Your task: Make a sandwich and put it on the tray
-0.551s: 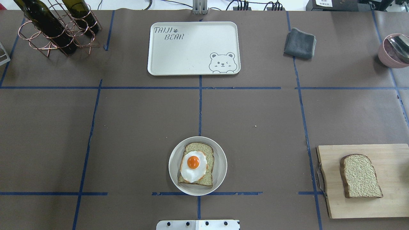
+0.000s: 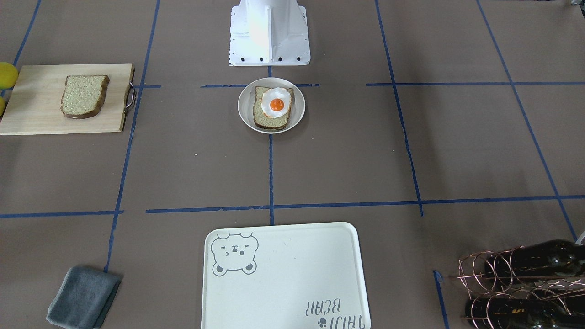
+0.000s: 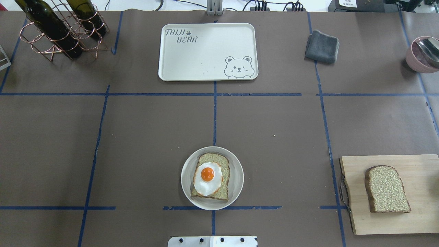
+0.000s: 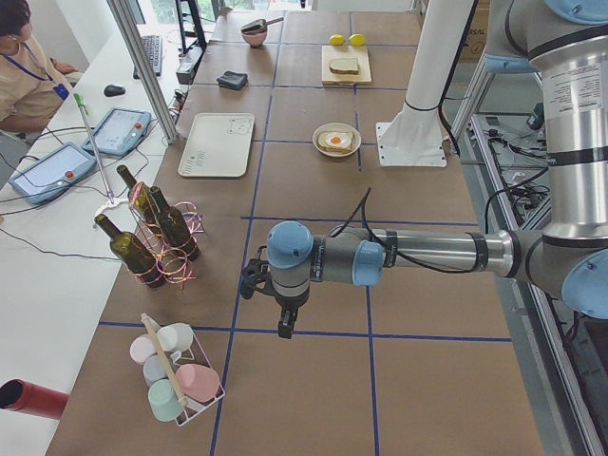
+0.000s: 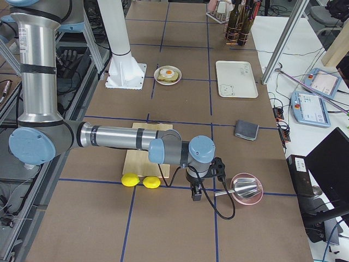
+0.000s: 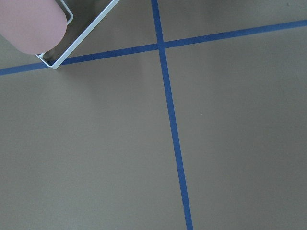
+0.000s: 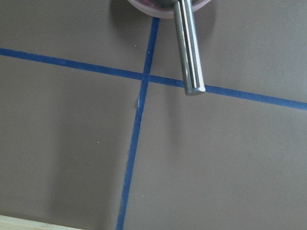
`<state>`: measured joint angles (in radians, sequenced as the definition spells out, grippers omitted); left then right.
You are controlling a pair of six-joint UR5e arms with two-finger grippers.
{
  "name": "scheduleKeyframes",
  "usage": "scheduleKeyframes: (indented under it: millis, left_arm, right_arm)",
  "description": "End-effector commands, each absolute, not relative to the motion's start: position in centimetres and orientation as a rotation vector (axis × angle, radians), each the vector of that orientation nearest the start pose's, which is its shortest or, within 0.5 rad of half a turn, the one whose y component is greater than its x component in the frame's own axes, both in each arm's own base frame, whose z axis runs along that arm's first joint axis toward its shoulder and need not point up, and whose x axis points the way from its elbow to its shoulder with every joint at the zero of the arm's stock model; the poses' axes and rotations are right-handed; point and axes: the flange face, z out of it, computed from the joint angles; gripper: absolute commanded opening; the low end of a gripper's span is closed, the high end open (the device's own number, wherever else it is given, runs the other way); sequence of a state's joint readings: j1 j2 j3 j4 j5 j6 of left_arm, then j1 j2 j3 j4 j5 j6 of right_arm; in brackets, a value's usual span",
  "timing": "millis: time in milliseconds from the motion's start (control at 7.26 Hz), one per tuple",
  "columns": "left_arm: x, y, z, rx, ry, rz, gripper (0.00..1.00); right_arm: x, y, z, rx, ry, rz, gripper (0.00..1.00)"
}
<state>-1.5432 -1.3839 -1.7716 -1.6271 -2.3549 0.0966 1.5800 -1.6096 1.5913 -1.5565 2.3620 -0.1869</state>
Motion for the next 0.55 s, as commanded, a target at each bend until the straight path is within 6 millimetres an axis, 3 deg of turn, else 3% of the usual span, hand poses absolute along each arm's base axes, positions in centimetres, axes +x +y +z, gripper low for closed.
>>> scheduleKeyframes:
  millis: [0, 138, 413]
  left_arm:
    - [-5.1, -41.9, 64.0, 0.089, 0.783, 0.142, 1.0]
    - [-5.1, -41.9, 64.0, 0.089, 0.783, 0.142, 1.0]
    - [-5.1, -41.9, 64.0, 0.089, 0.785, 0.145, 1.0]
  right_arm:
    - [2.0, -47.7, 63.5, 0.123, -0.972, -0.242, 1.0]
    - [0.5, -47.0, 62.2, 0.12, -1.009, -0.209, 1.0]
    - [-3.4, -41.7, 61.8, 0.161, -1.045, -0.114, 1.0]
